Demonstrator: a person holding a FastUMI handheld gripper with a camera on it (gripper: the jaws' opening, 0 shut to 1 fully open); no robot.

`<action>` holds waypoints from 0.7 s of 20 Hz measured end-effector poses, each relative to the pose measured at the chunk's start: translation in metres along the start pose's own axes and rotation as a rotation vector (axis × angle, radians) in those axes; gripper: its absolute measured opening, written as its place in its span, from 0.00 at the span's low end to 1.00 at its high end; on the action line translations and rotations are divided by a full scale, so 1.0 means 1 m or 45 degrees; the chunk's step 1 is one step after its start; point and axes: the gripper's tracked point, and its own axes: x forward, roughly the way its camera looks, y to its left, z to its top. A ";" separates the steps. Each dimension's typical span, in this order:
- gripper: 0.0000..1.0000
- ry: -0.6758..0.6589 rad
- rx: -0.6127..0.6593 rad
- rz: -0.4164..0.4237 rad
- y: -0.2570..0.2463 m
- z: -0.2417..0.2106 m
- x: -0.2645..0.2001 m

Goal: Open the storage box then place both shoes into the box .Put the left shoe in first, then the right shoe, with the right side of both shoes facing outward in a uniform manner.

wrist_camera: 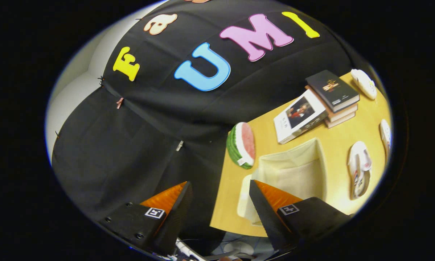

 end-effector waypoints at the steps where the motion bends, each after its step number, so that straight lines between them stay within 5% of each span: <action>1: 0.98 -0.037 -0.036 -0.046 -0.018 0.004 -0.007; 8: 0.98 -0.233 -0.179 -0.320 -0.128 0.032 -0.051; 14: 0.98 -0.278 -0.324 -0.655 -0.230 0.035 -0.102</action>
